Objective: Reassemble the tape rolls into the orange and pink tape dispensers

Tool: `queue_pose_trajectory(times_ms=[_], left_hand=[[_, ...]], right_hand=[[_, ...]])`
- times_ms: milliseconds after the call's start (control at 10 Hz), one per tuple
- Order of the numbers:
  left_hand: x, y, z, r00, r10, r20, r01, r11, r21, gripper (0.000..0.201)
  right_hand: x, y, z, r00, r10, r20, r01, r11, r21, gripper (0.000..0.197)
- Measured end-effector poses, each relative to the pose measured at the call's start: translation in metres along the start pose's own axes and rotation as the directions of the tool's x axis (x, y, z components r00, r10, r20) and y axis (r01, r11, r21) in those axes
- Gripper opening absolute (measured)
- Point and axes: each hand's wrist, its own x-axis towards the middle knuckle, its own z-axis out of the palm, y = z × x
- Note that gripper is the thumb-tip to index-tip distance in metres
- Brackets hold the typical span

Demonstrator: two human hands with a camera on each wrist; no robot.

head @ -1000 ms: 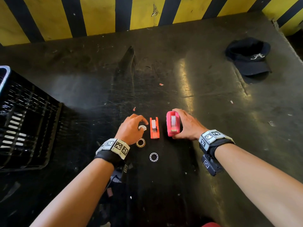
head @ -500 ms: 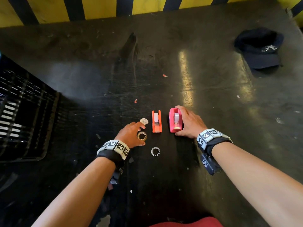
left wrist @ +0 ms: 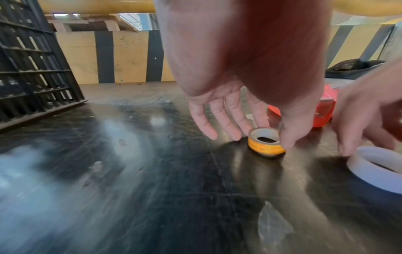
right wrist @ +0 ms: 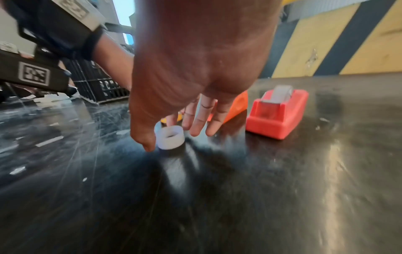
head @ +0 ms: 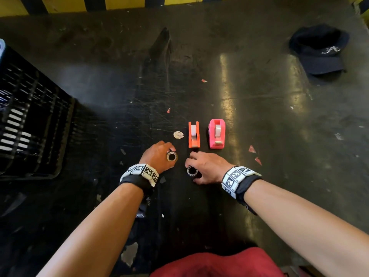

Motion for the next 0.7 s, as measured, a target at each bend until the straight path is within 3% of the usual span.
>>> queue_pose_trajectory(times_ms=[100, 200, 300, 400, 500, 700], left_hand=[[-0.007, -0.007, 0.001, 1.000, -0.019, 0.007, 0.019, 0.999, -0.032, 0.050], [-0.007, -0.016, -0.011, 0.999, -0.041, -0.024, 0.040, 0.997, -0.070, 0.054], [0.002, -0.026, -0.030, 0.994, -0.066, -0.084, 0.059, 0.994, -0.090, 0.055], [0.015, -0.035, -0.043, 0.989, -0.071, -0.129, 0.057, 0.992, -0.109, 0.054], [0.029, -0.043, -0.046, 0.987, -0.086, -0.137, 0.067, 0.989, -0.134, 0.051], [0.043, -0.050, -0.036, 0.985, -0.069, -0.158, 0.045, 0.988, -0.149, 0.048]], right_hand=[[0.000, -0.004, 0.006, 1.000, -0.004, 0.006, 0.004, 1.000, 0.016, 0.046], [0.010, -0.015, -0.006, 0.996, -0.061, -0.068, 0.063, 0.998, 0.030, 0.040], [0.041, -0.024, -0.030, 0.981, -0.024, -0.192, 0.035, 0.998, 0.053, 0.040], [0.073, -0.026, -0.051, 0.969, 0.065, -0.240, -0.055, 0.997, 0.048, 0.041], [0.100, -0.021, -0.056, 0.961, 0.126, -0.245, -0.146, 0.987, -0.067, 0.038], [0.121, -0.016, -0.050, 0.962, 0.172, -0.212, -0.215, 0.956, -0.202, 0.048]])
